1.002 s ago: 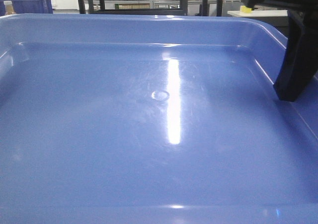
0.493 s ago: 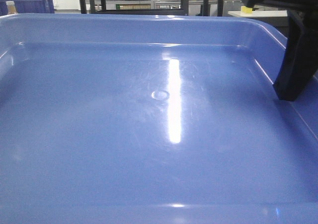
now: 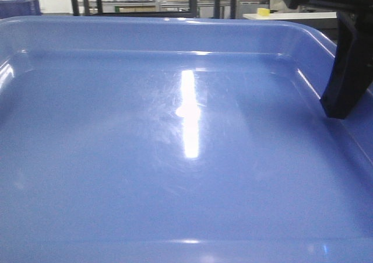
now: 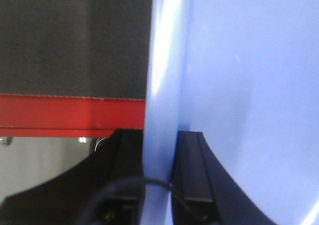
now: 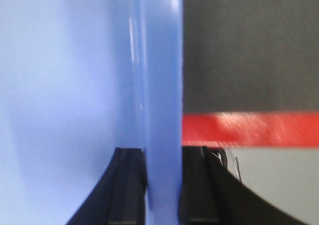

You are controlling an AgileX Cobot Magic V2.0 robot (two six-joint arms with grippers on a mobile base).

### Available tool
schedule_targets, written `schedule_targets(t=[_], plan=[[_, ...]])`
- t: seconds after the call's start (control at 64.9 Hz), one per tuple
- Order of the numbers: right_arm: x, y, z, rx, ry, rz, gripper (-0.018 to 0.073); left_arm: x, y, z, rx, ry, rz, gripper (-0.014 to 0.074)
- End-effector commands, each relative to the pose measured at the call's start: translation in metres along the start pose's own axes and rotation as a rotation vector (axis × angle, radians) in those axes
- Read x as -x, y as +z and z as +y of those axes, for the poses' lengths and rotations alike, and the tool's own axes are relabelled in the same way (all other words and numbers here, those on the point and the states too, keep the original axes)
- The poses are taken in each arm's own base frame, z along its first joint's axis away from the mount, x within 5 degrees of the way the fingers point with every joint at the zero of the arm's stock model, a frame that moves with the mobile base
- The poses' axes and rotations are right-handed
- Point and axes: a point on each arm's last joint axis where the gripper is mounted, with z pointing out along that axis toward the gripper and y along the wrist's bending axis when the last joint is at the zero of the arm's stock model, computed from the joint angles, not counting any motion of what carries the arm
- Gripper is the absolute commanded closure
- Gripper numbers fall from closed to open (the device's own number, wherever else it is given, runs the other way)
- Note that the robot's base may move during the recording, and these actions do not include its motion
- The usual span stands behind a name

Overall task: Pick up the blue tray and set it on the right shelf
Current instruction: 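Hold the tray raised in both grippers while the base drives to the shelf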

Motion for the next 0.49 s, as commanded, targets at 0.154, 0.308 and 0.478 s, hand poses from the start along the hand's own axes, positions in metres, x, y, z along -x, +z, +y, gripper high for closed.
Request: schedule_targets(t=[0.154,0.308,0.478], plan=[[0.0059,-0.0131,0.0015,0.031,-0.002,-0.063,0.0503,0.0047,-0.0099,-0.0016,-0.030,-0.020,-0.058,0.0606],[0.0059,-0.0131,0.0015,0.031,-0.002,-0.063,0.0503,0.0047,-0.0099,-0.0016,-0.030,-0.020,-0.058,0.0606],[0.0059,-0.0131,0.0015,0.031,-0.002,-0.063,0.0503,0.0047,-0.0099,-0.0016,-0.030,-0.020,-0.058,0.0606]])
